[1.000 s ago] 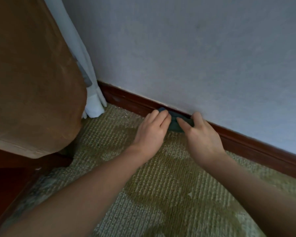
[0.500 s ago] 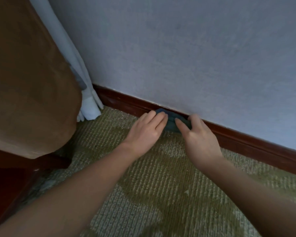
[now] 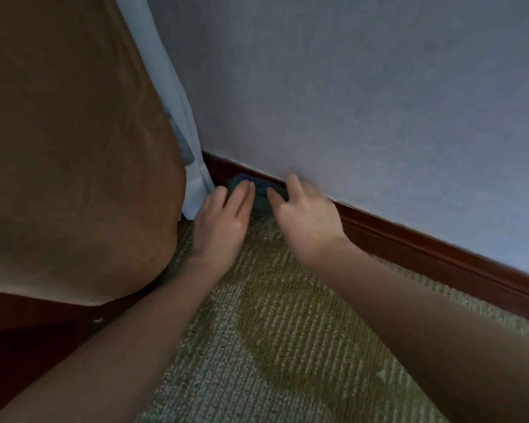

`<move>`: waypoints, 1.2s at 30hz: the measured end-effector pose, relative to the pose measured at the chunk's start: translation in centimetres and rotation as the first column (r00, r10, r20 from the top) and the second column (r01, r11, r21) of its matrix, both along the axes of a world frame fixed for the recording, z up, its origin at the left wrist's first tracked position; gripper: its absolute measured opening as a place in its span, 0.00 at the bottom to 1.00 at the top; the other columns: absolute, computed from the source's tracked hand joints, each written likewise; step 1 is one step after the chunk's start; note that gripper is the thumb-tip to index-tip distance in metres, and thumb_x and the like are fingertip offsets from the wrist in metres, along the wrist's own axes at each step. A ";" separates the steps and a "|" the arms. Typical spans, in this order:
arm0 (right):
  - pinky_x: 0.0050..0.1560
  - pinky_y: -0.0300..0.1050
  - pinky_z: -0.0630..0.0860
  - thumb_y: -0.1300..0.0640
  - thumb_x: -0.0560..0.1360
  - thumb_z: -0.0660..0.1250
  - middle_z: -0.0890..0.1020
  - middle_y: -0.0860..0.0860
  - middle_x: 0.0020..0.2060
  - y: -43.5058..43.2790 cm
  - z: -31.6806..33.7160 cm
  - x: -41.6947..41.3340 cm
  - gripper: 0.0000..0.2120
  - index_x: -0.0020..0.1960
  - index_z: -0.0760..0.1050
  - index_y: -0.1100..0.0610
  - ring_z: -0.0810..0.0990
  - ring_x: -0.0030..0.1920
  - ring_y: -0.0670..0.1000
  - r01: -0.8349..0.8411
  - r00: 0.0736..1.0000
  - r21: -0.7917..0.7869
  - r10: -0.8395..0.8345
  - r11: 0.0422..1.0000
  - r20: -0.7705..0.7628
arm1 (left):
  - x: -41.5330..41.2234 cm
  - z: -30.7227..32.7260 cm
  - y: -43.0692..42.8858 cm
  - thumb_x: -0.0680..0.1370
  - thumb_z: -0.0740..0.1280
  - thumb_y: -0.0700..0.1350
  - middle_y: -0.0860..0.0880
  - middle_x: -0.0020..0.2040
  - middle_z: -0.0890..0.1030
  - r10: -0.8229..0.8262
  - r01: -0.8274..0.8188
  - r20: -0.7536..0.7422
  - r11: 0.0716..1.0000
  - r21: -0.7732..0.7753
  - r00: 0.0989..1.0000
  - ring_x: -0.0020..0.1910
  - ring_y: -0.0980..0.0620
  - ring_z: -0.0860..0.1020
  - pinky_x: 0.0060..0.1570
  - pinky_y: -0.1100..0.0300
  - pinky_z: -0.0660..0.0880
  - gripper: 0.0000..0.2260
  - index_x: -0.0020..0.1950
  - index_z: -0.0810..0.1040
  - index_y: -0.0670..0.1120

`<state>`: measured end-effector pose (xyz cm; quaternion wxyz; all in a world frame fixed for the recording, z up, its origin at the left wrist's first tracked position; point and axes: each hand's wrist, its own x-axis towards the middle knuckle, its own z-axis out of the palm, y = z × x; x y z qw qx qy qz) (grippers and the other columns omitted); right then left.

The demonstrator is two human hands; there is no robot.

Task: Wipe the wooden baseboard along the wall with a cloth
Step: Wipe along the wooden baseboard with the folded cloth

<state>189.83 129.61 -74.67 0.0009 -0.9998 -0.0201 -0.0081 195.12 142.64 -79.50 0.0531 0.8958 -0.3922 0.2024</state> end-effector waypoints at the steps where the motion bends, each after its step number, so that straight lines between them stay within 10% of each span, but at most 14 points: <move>1: 0.53 0.49 0.69 0.65 0.77 0.56 0.68 0.58 0.59 0.5 0.1 0.7 0.19 0.69 0.64 0.60 0.70 0.58 0.59 -0.010 1.000 -0.008 0.010 1.000 -0.001 | 0.3 0.0 0.4 0.70 0.59 0.30 0.36 0.53 0.81 0.044 -0.045 -0.026 0.999 -0.031 0.999 0.36 0.40 0.78 0.33 0.53 0.76 0.17 0.57 0.78 0.31; 10: 0.54 0.49 0.70 0.61 0.80 0.52 0.66 0.58 0.62 3.3 0.3 5.1 0.16 0.65 0.69 0.60 0.71 0.59 0.59 -0.066 0.997 -0.005 0.066 0.998 0.025 | 2.0 -0.5 0.7 0.62 0.64 0.19 0.29 0.57 0.76 0.236 -0.280 -0.174 0.913 -0.297 0.956 0.53 0.30 0.75 0.57 0.53 0.61 0.24 0.58 0.74 0.27; 16: 0.52 0.46 0.69 0.62 0.78 0.50 0.69 0.57 0.59 0.5 0.1 2.1 0.18 0.66 0.68 0.59 0.72 0.56 0.57 -0.038 0.999 -0.053 0.040 0.998 0.028 | 1.2 -2.5 -0.5 0.72 0.56 0.28 0.32 0.54 0.77 0.081 -0.119 -0.125 0.934 -0.338 0.989 0.47 0.41 0.68 0.45 0.47 0.75 0.18 0.60 0.73 0.29; 21: 0.31 0.41 0.73 0.61 0.69 0.54 0.79 0.53 0.36 -1.2 -1.1 -0.7 0.20 0.48 0.83 0.56 0.79 0.34 0.51 0.021 0.973 -0.112 0.005 0.994 0.230 | -0.1 -2.7 -1.9 0.74 0.57 0.28 0.32 0.49 0.79 -0.051 0.019 -0.089 0.944 -0.330 0.995 0.44 0.42 0.69 0.40 0.51 0.76 0.15 0.57 0.75 0.27; 26: 0.29 0.45 0.74 0.68 0.57 0.77 0.78 0.60 0.36 -3.2 -1.5 -3.1 0.22 0.51 0.81 0.65 0.79 0.33 0.59 0.032 0.964 -0.019 -0.026 0.999 0.264 | -1.6 -1.6 -3.5 0.74 0.60 0.29 0.33 0.44 0.80 -0.122 0.095 -0.065 0.943 -0.319 0.990 0.42 0.43 0.68 0.35 0.54 0.72 0.11 0.53 0.77 0.26; 36: 0.27 0.47 0.75 0.70 0.53 0.79 0.75 0.63 0.34 -8.4 -1.5 -9.4 0.27 0.52 0.81 0.65 0.77 0.30 0.61 0.103 0.971 -0.015 -0.097 0.995 0.218 | -5.5 -0.6 -7.9 0.76 0.57 0.36 0.37 0.41 0.80 -0.300 0.249 -0.181 0.933 -0.261 0.937 0.41 0.45 0.69 0.36 0.52 0.71 0.14 0.52 0.79 0.31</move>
